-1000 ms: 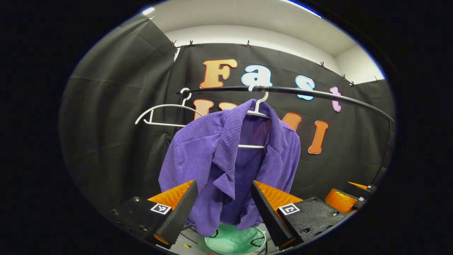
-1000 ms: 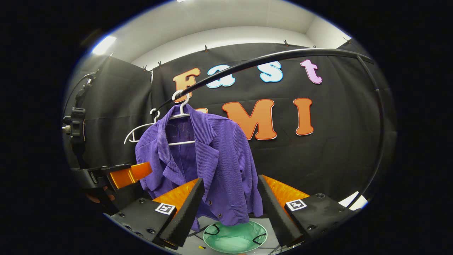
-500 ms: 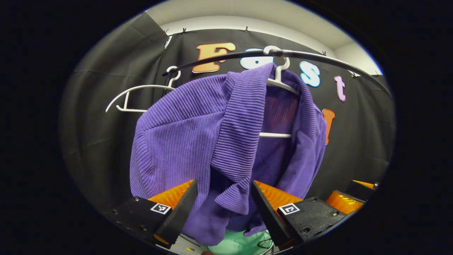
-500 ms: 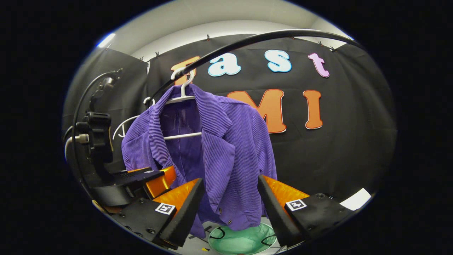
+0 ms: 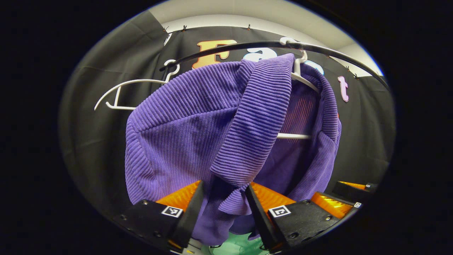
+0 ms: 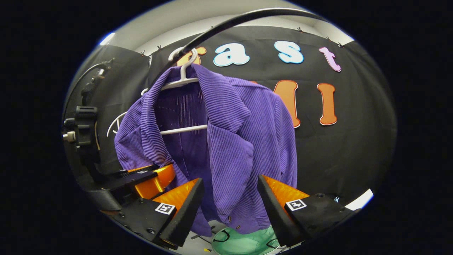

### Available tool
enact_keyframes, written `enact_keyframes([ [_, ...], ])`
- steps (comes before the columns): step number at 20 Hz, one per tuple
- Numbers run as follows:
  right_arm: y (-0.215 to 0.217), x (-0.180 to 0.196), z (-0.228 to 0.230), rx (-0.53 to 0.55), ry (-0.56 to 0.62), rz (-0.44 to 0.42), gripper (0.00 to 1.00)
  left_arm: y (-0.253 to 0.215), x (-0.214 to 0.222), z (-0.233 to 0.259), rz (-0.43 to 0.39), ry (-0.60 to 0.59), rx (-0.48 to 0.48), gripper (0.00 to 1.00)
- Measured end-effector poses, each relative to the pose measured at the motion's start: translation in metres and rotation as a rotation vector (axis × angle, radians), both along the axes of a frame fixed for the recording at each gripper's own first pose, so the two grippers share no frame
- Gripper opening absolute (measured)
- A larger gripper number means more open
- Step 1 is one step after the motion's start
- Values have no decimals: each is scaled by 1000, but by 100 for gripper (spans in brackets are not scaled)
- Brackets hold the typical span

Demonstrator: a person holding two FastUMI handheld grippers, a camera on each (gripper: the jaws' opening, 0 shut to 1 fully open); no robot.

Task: Grasp the clothes on the hanger with both hands and then place them into the laundry hamper below.

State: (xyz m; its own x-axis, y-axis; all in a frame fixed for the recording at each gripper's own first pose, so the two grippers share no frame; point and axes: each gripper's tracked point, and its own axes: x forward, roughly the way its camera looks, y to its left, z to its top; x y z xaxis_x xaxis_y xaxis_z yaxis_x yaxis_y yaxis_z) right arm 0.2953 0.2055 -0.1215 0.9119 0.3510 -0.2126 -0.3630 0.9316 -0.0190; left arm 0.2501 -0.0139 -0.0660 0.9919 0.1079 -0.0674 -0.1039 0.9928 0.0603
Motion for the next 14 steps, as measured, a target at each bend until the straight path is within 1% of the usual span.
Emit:
enact_keyframes([
  [2,5,9,-9,-5,9,13,98,3,-4,1,9,1,10,46],
  [3,8,12,-14,-1,23,22,96,1,-5,1,-1,4,14,32],
  [4,9,14,-19,14,42,30,94,-2,-7,4,-11,-2,8,30],
  [6,8,20,-27,48,80,43,83,1,-14,8,3,-20,-9,5],
  [7,9,24,-32,67,105,47,74,0,-17,8,-6,-10,-7,2],
  [10,2,29,-27,126,142,82,46,-4,-29,9,-19,12,41,0],
  [11,-5,30,-25,133,144,90,28,-3,-36,12,-20,8,58,0],
  [12,-11,29,-22,138,158,106,22,-4,-43,16,-23,5,68,0],
  [13,-17,27,-17,150,174,125,15,-4,-48,21,-26,-1,68,0],
  [14,-22,25,-15,160,188,147,15,-5,-52,26,-30,-2,63,0],
])
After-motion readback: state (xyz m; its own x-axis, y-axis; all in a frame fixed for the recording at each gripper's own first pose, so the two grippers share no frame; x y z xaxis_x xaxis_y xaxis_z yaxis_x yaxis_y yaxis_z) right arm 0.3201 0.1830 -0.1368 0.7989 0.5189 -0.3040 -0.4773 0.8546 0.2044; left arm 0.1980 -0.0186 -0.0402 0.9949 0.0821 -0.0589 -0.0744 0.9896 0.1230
